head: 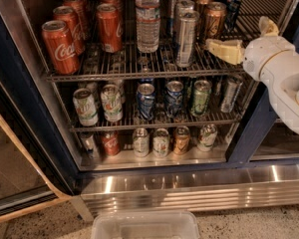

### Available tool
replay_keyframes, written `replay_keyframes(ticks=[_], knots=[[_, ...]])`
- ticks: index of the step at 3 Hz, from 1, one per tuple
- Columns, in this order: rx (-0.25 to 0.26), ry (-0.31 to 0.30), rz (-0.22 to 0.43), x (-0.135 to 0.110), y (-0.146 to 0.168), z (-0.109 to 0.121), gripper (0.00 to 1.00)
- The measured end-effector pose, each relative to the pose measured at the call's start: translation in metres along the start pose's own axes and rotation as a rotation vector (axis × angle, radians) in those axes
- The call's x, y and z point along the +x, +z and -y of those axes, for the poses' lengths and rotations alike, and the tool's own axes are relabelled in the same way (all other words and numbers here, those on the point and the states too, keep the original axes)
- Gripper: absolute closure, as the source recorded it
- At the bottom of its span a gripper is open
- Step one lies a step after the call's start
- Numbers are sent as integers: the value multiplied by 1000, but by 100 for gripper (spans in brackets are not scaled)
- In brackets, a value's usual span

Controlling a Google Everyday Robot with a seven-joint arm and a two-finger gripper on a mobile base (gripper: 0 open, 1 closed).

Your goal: Pick orange can from top shelf of fridge

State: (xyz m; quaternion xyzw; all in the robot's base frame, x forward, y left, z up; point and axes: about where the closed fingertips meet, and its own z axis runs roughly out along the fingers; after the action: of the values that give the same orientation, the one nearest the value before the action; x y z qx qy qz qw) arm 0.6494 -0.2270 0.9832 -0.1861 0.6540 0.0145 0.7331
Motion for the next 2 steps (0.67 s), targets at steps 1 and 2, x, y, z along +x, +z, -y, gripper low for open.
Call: replay_keyframes(ticks=[1,2], knots=[[-16,-4,16,-6,11,-2,17],[-48,-4,22,-8,24,-11,18]])
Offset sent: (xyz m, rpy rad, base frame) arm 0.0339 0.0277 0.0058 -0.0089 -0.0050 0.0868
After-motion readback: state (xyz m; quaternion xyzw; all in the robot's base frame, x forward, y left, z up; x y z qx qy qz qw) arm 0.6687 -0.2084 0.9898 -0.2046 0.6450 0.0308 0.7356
